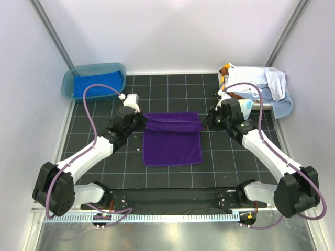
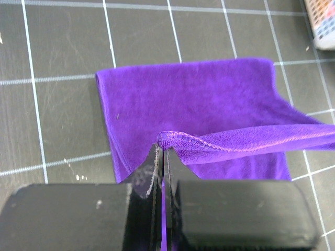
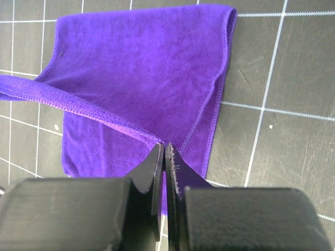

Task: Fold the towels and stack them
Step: Fold the towel

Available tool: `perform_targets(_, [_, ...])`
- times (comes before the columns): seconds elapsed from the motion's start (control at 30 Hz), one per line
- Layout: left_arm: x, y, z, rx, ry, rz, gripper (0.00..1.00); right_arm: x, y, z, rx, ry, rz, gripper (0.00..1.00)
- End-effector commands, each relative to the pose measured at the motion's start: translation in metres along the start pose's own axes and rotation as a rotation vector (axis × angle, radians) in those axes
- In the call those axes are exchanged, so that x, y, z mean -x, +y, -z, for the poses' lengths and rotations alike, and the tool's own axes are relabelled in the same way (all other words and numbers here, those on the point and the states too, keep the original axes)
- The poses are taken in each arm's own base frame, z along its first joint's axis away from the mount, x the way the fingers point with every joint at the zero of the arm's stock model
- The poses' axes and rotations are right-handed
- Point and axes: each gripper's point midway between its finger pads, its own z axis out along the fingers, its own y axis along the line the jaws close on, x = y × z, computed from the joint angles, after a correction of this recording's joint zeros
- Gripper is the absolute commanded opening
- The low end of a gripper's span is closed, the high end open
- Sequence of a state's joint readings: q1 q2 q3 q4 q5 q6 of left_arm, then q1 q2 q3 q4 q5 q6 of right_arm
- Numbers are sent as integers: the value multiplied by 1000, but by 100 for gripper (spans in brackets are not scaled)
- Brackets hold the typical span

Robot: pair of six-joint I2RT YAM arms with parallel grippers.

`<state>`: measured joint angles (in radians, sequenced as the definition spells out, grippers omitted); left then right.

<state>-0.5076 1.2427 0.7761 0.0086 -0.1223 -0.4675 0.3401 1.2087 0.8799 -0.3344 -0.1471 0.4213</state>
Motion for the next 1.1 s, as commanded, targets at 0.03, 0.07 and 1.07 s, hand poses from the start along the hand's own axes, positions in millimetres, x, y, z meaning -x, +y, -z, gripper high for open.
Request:
perform_targets(0.03, [0,3,9,22,-27,-14,0,0,-1,7,-7,-37,-1,1])
perform_targets(0.07, [-2,2,9,23,-24,-18,0,-1,0,8,-4,-37,-1,1])
perform_targets(1.07, [-34,6,36,17,13,-21,0,-28,-2,23,0,-14,13,1])
